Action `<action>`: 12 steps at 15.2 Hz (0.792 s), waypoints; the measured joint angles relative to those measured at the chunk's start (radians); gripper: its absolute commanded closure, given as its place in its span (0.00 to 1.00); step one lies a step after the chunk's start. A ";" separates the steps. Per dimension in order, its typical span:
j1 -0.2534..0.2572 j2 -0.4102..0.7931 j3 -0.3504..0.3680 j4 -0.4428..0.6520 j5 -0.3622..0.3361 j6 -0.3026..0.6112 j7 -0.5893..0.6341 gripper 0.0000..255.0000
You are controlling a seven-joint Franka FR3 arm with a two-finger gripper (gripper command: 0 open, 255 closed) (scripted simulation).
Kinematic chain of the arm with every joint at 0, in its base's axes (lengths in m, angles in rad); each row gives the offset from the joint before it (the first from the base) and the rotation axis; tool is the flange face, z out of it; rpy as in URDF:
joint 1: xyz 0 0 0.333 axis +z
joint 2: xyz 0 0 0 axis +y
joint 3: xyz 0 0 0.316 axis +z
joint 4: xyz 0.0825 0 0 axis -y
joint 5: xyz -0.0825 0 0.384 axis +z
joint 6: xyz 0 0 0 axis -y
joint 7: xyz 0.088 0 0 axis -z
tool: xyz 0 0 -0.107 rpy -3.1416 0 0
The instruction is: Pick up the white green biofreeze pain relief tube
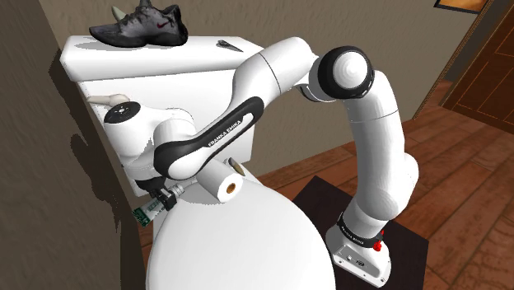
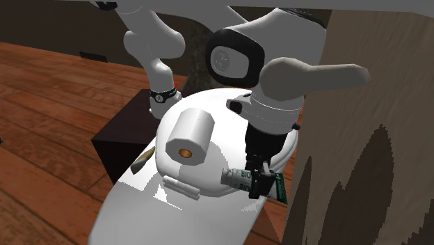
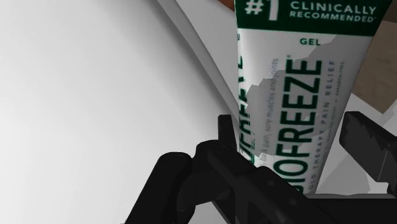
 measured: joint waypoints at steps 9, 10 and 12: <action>-0.003 -0.007 0.006 0.004 0.008 -0.009 -0.005 1.00; -0.007 -0.014 0.011 0.007 0.014 -0.017 -0.010 1.00; -0.009 -0.023 0.019 0.019 0.025 -0.034 -0.018 1.00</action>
